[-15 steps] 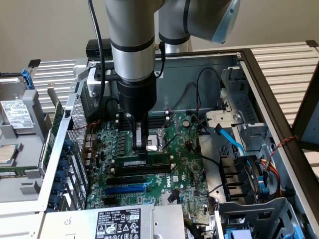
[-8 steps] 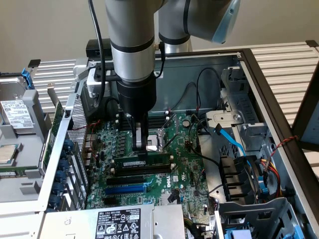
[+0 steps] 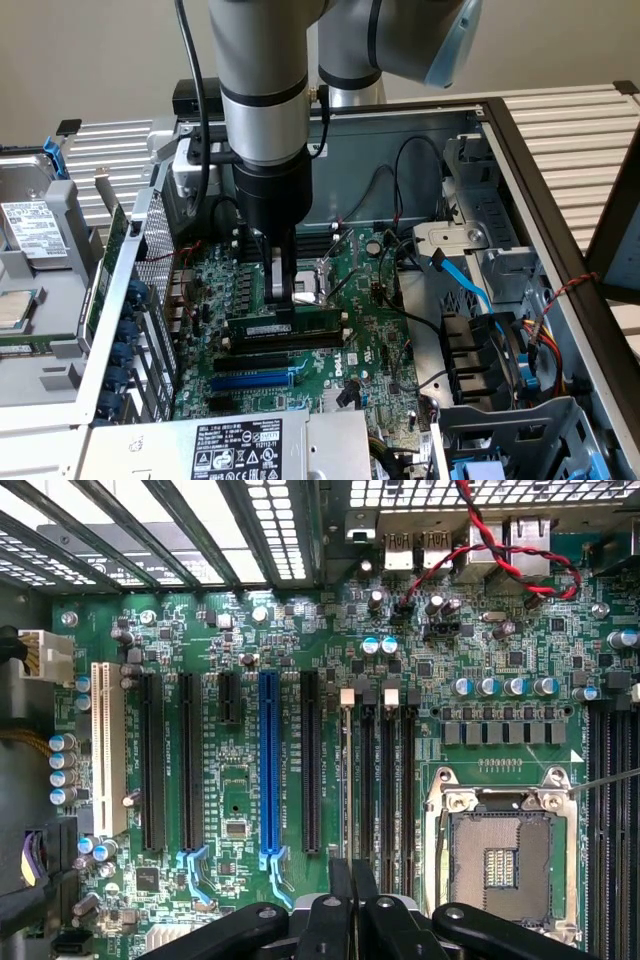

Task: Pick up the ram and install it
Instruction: 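Insert the ram into the slot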

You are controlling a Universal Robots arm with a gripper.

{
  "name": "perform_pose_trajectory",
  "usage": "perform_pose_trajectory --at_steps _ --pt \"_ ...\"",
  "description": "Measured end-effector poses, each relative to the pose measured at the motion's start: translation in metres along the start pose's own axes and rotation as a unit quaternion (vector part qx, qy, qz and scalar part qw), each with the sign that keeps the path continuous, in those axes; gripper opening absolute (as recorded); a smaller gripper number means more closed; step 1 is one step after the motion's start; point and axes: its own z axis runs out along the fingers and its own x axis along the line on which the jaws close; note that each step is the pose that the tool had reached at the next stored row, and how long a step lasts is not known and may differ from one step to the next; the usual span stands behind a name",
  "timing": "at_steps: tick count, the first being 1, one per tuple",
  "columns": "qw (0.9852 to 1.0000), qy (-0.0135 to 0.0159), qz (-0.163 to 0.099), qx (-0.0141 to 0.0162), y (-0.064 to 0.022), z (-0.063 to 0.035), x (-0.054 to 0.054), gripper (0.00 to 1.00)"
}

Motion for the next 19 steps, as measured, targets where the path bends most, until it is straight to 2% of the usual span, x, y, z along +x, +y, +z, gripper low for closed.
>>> perform_pose_trajectory --at_steps 2,8,13,19 --pt "1.0 0.0 0.0 -0.0009 0.0 0.0004 0.0001 0.12" --pt "1.0 -0.0001 0.0 -0.001 -0.0002 0.0004 0.0001 0.12" --pt "1.0 -0.0027 0.001 -0.0012 -0.0013 0.0004 0.0 0.12" --pt "1.0 -0.0027 0.002 -0.0013 -0.0014 0.0004 0.0001 0.12"
